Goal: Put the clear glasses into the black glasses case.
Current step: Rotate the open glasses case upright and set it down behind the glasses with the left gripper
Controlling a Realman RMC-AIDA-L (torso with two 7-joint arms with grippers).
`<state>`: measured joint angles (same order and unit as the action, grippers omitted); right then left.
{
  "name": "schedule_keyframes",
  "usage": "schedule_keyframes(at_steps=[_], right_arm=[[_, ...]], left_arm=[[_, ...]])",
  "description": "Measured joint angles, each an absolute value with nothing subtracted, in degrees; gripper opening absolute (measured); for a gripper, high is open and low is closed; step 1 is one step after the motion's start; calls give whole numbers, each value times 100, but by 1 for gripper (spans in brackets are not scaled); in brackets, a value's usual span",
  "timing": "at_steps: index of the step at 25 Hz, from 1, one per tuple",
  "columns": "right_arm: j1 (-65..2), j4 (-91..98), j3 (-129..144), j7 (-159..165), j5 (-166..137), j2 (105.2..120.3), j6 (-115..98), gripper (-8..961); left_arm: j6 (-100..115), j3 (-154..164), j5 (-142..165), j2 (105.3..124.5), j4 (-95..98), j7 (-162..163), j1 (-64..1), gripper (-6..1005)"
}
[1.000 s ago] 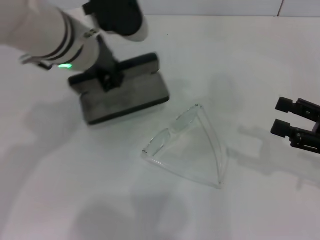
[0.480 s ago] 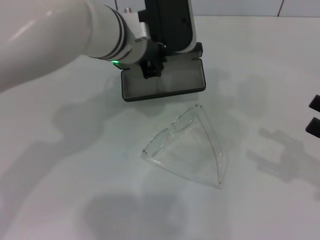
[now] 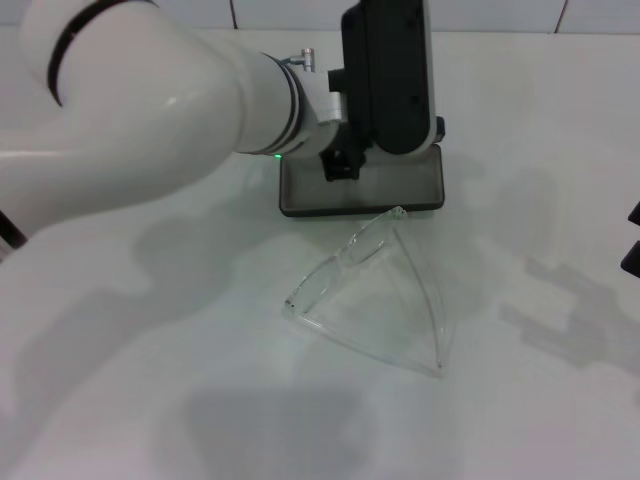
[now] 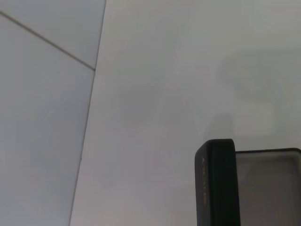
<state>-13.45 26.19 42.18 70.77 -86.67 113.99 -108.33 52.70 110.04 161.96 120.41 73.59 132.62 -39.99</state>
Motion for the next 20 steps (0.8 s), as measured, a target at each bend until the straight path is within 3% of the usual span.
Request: schedule_keyframes(at_steps=[20], right_arm=[[-1345, 2649, 4219, 7074, -8704, 11399, -10808, 791]], left_arm=[[4711, 11640, 16220, 12059, 6746, 14062, -4337, 199]])
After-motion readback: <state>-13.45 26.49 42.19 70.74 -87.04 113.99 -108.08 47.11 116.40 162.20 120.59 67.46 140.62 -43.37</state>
